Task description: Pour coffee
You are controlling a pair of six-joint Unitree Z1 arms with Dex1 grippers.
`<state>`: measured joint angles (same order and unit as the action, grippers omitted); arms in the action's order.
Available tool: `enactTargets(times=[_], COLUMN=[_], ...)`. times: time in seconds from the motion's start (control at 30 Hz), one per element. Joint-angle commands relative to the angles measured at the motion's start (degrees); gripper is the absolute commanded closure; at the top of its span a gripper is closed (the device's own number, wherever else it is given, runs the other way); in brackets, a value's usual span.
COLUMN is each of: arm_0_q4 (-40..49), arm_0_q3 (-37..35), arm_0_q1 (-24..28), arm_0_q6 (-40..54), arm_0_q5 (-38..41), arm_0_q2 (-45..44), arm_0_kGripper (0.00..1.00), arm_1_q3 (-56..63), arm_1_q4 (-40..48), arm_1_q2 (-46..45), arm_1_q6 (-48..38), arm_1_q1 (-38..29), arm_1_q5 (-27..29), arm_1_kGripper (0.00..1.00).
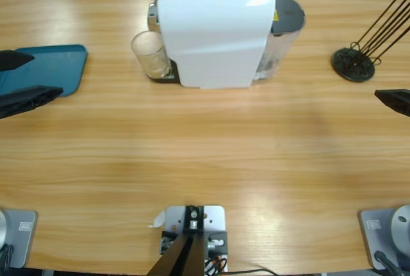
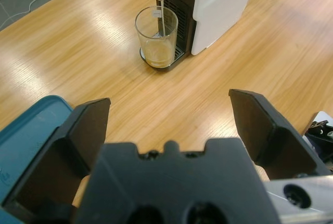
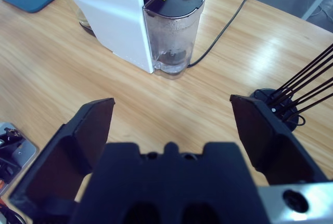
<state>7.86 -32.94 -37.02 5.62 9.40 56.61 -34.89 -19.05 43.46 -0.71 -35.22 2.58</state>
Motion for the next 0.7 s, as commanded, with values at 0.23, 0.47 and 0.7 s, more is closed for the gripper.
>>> enactTargets(times=[0.23,0.47,0.7], arm_0_q4=[-1.8,-2.4,-2.7], arm_0_q3=[3.0,3.2,3.4], arm_0_q1=[0.5,0.5,0.5], arm_0_q6=[-1.6,-1.6,-1.7], arm_0_q5=[-0.3,-0.3,-0.3], arm_0_q2=[-0.8,-0.4,-0.1], arm_0_kGripper=[0.0,0.0,0.0], arm_1_q3=[1.8,1.8,1.9], arm_1_q4=[0.2,0.2,0.2], arm_1_q2=[0.5,0.5,0.5], arm_1_q6=[-0.9,-0.9,-0.9], arm_1_q1=[-0.5,-0.5,-0.5], arm_1_q5=[-0.9,-0.8,-0.7], arm_1_kGripper=[0.0,0.0,0.0])
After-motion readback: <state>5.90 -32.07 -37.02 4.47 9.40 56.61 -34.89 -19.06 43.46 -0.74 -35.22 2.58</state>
